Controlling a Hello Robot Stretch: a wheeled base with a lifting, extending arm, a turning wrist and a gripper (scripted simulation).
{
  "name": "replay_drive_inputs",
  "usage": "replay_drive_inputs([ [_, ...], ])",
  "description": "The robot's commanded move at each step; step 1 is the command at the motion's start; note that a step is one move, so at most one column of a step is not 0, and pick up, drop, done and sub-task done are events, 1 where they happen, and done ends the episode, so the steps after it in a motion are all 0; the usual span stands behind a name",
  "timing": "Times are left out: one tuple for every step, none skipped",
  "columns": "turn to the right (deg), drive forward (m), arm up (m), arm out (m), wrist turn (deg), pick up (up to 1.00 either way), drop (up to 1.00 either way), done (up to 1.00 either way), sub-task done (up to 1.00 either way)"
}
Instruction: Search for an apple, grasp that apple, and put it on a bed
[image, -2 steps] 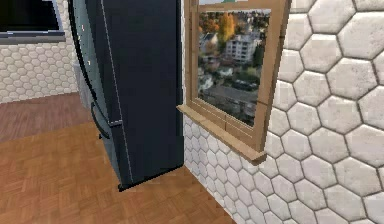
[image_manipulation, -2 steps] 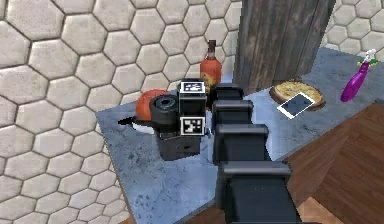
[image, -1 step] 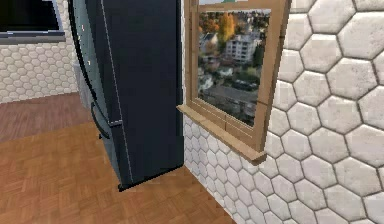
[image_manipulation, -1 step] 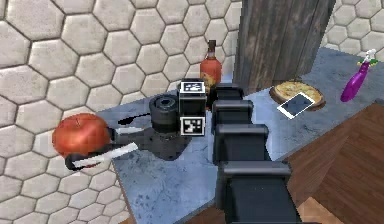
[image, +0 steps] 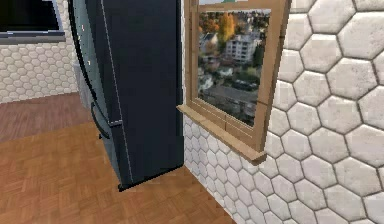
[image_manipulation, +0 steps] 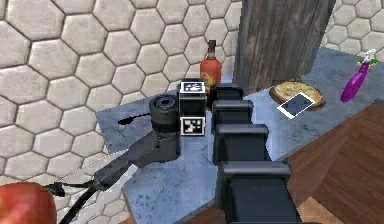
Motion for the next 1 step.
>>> replay_drive_inputs([
  [0.0, 0.0, 0.0, 0.0, -21.0, 0.0, 0.0, 0.0, 0.0],
])
